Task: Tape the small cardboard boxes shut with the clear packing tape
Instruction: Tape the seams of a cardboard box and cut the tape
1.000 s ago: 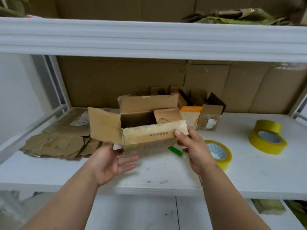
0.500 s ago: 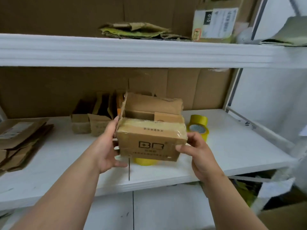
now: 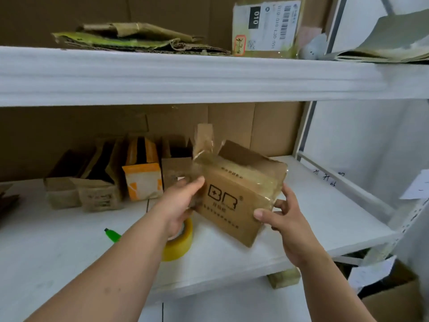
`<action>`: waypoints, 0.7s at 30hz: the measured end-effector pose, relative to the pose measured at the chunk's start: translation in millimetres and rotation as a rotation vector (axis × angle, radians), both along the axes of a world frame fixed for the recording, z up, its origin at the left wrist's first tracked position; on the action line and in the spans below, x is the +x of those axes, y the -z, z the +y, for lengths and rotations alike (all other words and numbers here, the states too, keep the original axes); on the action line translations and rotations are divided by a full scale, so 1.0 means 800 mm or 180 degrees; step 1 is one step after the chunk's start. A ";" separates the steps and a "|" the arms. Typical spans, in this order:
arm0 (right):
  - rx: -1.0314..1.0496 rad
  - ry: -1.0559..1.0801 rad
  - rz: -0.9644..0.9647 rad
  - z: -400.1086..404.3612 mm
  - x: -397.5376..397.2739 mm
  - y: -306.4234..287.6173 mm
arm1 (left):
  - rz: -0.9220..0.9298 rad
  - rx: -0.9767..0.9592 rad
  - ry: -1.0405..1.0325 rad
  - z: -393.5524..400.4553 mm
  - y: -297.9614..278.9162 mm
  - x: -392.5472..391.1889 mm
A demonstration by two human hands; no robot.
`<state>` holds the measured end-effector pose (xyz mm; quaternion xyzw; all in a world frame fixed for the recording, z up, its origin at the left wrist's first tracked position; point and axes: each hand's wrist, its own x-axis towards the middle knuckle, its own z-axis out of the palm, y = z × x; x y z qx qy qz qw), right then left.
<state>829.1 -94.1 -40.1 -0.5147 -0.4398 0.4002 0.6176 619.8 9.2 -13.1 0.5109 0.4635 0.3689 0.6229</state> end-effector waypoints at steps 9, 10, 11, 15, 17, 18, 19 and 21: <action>-0.0084 0.1449 -0.0436 0.141 -0.025 0.019 | 0.0869 0.0733 0.0375 0.095 0.017 0.050; -0.0136 0.1577 -0.0575 0.157 -0.030 0.021 | 0.0959 0.0764 0.0416 0.107 0.023 0.048; -0.0211 0.1645 -0.0658 0.172 -0.035 0.023 | 0.0960 0.0788 0.0461 0.117 0.028 0.046; -0.0496 0.1415 -0.0800 0.216 -0.050 0.031 | 0.1167 0.0797 0.0598 0.139 0.035 0.045; -0.0521 0.1052 -0.0717 0.236 -0.051 0.033 | 0.1346 0.0782 0.0505 0.154 0.040 0.046; -0.0621 0.0863 -0.0629 0.246 -0.050 0.033 | 0.1405 0.0724 0.0424 0.165 0.048 0.047; -0.0714 0.0688 -0.0537 0.255 -0.047 0.035 | 0.1483 0.0688 0.0347 0.173 0.055 0.047; -0.0821 0.0354 -0.0298 0.263 -0.045 0.035 | 0.1635 0.0702 0.0277 0.189 0.073 0.048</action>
